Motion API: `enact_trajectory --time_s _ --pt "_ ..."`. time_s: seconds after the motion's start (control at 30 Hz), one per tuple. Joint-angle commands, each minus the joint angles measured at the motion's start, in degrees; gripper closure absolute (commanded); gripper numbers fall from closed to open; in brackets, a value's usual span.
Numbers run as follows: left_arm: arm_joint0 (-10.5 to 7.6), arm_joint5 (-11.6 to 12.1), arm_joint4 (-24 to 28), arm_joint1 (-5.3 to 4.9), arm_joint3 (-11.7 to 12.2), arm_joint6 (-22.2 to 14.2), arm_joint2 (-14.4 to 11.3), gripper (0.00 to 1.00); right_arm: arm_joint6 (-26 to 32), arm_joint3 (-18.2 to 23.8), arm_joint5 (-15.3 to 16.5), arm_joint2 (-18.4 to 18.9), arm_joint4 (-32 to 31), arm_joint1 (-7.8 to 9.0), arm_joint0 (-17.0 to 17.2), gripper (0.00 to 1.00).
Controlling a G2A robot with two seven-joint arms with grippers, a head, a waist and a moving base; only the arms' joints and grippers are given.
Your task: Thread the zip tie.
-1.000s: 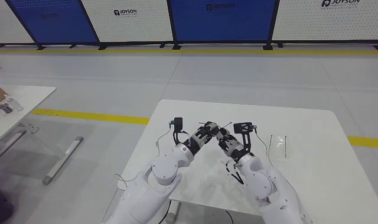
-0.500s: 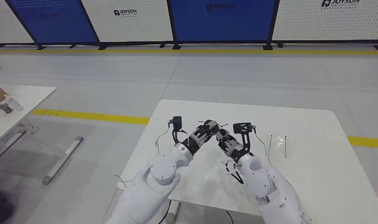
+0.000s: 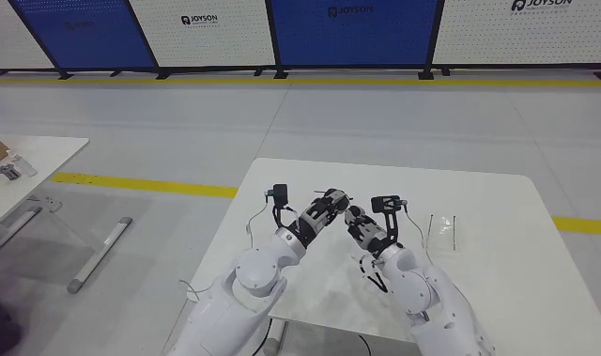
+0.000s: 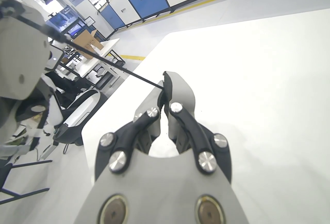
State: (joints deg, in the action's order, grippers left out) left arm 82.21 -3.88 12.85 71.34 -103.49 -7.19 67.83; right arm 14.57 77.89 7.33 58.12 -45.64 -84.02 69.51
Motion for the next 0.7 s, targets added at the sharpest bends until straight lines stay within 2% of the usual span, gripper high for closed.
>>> enact_trajectory --time_s 0.0,0.17,0.2,0.23,0.4,0.67 --pt "0.13 0.01 -0.09 -0.01 -0.17 -0.01 0.06 1.00 -0.08 0.12 -0.03 0.00 -0.01 0.00 -0.08 1.00" --pt "0.11 -0.37 -0.53 -0.02 -0.17 -0.04 0.06 1.00 -0.09 0.47 -0.09 0.18 0.26 0.05 -0.07 1.00" --pt "-0.03 -0.62 -0.69 -0.01 0.05 0.06 -0.01 1.00 -0.26 0.74 0.08 0.29 0.60 0.07 0.05 0.75" --pt "-0.17 -0.81 -0.78 0.01 0.31 0.14 -0.07 1.00 -0.40 0.98 0.24 0.40 0.84 0.09 0.23 0.00" --pt "-0.87 -0.87 -1.43 0.13 1.73 0.84 -0.47 1.00 -1.37 2.60 0.46 1.60 1.41 0.41 1.63 0.00" --pt "-1.30 0.43 -1.71 0.24 3.61 2.61 0.24 1.00 -5.00 7.93 1.38 6.83 3.18 1.59 6.96 0.00"
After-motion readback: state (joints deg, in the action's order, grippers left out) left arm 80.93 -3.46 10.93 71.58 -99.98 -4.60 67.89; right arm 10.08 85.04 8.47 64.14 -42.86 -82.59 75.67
